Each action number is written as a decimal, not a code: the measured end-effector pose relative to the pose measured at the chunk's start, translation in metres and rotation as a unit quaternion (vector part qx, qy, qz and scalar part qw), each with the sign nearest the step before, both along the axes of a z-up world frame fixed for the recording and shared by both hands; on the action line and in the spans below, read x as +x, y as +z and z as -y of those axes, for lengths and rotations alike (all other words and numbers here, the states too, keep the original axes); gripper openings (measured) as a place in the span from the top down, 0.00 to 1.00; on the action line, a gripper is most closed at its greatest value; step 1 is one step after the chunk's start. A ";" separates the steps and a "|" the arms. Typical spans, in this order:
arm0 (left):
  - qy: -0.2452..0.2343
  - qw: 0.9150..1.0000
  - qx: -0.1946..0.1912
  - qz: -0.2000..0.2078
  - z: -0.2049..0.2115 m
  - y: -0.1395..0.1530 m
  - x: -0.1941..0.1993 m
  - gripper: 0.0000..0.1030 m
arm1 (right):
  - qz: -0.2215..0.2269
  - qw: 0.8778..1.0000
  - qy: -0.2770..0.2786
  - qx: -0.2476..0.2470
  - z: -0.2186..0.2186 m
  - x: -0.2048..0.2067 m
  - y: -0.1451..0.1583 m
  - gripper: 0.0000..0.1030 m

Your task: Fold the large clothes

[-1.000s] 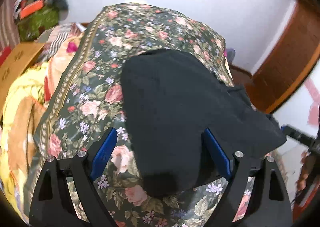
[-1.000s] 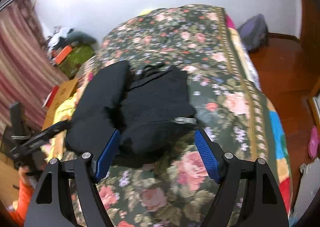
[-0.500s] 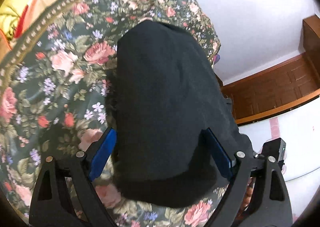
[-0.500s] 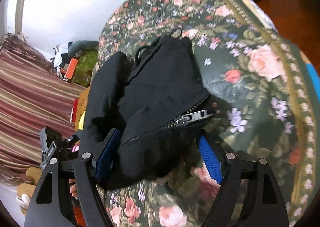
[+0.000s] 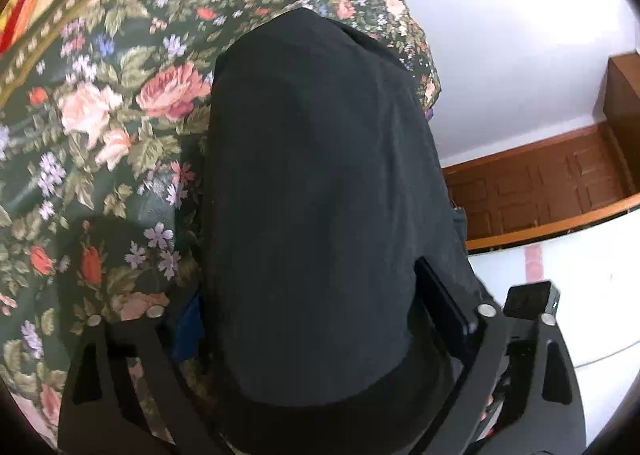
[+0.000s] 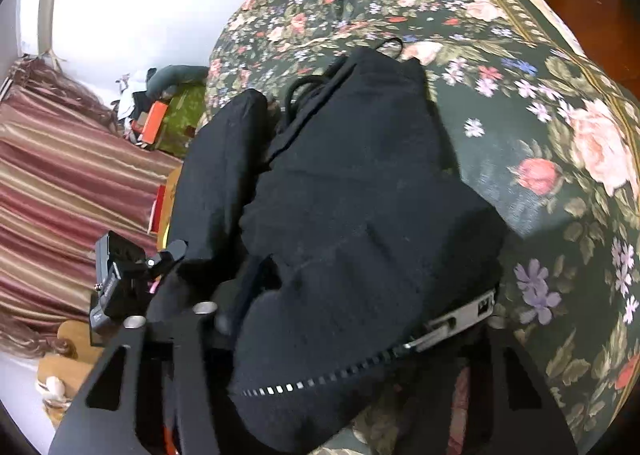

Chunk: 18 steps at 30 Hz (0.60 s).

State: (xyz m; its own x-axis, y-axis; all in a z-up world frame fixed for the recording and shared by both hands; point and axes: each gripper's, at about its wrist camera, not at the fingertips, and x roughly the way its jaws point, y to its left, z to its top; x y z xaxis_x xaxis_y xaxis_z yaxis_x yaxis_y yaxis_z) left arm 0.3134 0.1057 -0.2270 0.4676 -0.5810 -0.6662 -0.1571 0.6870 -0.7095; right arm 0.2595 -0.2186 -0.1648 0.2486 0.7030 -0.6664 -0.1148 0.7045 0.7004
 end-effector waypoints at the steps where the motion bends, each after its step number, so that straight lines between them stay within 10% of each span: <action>1: -0.001 1.000 0.008 0.007 -0.001 0.004 -0.001 0.15 | 0.001 1.000 0.005 0.009 -0.001 0.001 0.003 0.71; 18: 0.056 0.971 0.111 0.203 -0.134 0.123 -0.015 0.25 | 0.109 0.989 0.098 0.012 -0.155 0.047 0.067 0.76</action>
State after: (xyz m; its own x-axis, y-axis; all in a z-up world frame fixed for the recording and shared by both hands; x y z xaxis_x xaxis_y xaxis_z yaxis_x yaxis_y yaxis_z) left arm 0.2982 0.2395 -0.1043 0.7702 -0.3739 -0.5167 0.0216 0.8250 -0.5648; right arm 0.3063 -0.0633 -0.0976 0.2419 0.7669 -0.5944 -0.3970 0.6372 0.6605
